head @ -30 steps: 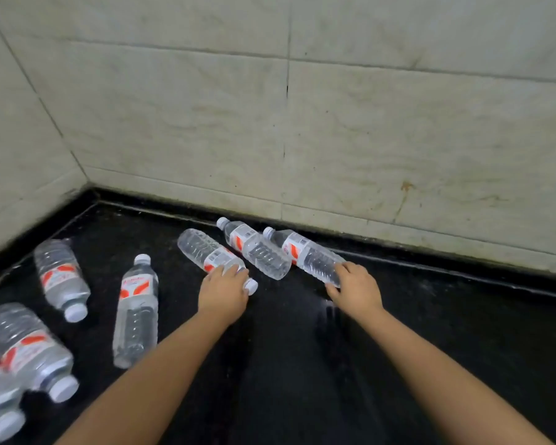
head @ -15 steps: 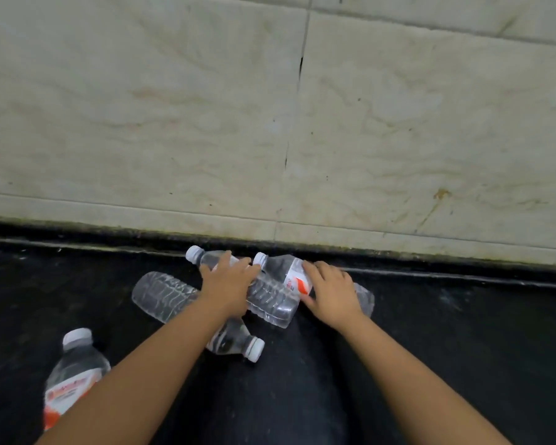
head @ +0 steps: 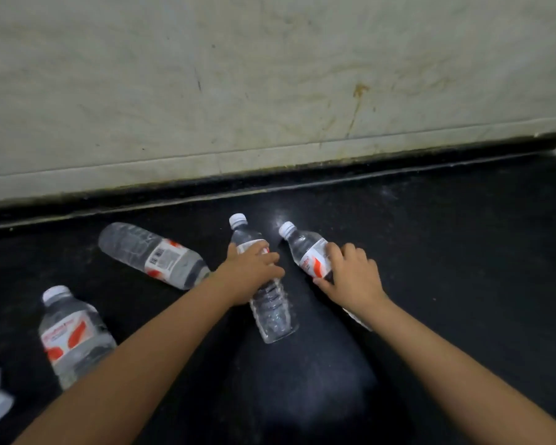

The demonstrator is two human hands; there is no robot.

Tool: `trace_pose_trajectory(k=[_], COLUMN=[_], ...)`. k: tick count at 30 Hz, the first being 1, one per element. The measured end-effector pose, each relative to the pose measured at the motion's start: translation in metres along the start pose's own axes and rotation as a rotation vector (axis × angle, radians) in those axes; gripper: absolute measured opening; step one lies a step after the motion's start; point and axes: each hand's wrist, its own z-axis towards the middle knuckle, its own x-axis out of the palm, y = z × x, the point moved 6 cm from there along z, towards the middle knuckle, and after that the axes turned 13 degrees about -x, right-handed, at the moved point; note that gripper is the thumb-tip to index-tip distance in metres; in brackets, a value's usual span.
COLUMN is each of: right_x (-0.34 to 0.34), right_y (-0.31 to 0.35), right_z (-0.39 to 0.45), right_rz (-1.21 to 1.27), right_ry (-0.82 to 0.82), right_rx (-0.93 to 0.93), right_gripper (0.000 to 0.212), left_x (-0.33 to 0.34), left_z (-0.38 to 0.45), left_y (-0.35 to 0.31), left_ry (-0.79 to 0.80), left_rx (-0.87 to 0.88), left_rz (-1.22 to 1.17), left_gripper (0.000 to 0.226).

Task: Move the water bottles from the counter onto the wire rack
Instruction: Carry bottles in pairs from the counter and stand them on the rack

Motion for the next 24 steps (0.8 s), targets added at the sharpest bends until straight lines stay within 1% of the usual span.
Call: trace_pose_trajectory(k=[4, 6, 7, 8, 9, 10, 11, 12, 13, 14, 15, 16, 19, 22, 24], right_x=[0.010, 0.015, 0.016, 0.020, 0.020, 0.019, 0.016, 0.014, 0.014, 0.016, 0.019, 0.021, 0.020, 0.021, 0.019], right_y=[-0.032, -0.041, -0.042, -0.042, -0.040, -0.038, -0.036, -0.035, -0.033, -0.032, -0.033, -0.034, -0.035, -0.035, -0.035], right_z=[-0.067, -0.094, -0.105, -0.112, -0.116, -0.117, -0.114, -0.110, -0.105, -0.100, -0.096, -0.093, -0.092, -0.092, -0.094], right_rz=[0.080, 0.103, 0.105, 0.098, 0.085, 0.065, 0.044, 0.033, 0.060, 0.105, 0.140, 0.150, 0.144, 0.148, 0.163], right_ry=[0.003, -0.009, -0.013, -0.002, -0.012, -0.039, -0.087, -0.153, -0.155, -0.138, -0.110, -0.102, -0.139, -0.143, -0.138], right_rx=[0.162, 0.226, 0.250, 0.277, 0.302, 0.317, 0.321, 0.311, 0.312, 0.321, 0.334, 0.343, 0.334, 0.304, 0.281], right_gripper=[0.063, 0.065, 0.066, 0.066, 0.066, 0.066, 0.066, 0.068, 0.070, 0.072, 0.072, 0.072, 0.070, 0.068, 0.063], left_x=[0.009, 0.017, 0.017, 0.015, 0.007, -0.002, -0.006, -0.008, -0.004, 0.003, 0.009, 0.008, 0.012, 0.015, 0.015], left_z=[-0.027, -0.036, -0.041, -0.045, -0.046, -0.046, -0.044, -0.041, -0.037, -0.032, -0.026, -0.023, -0.015, -0.016, -0.019], left_y=[-0.060, -0.078, -0.083, -0.085, -0.084, -0.080, -0.075, -0.069, -0.066, -0.066, -0.069, -0.071, -0.071, -0.073, -0.073], left_ry=[0.035, 0.058, 0.052, 0.025, -0.064, -0.226, -0.367, -0.416, -0.361, -0.236, -0.150, -0.131, -0.188, -0.170, -0.162], left_rx=[0.168, 0.237, 0.250, 0.229, 0.179, 0.096, -0.029, -0.195, -0.359, -0.491, -0.563, -0.608, -0.678, -0.723, -0.722], left_rz=[0.023, 0.021, -0.047, -0.174, -0.345, -0.512, -0.612, -0.665, -0.718, -0.767, -0.808, -0.832, -0.779, -0.756, -0.755], left_gripper=[0.051, 0.046, 0.041, 0.036, 0.036, 0.043, 0.049, 0.051, 0.055, 0.064, 0.071, 0.075, 0.074, 0.069, 0.067])
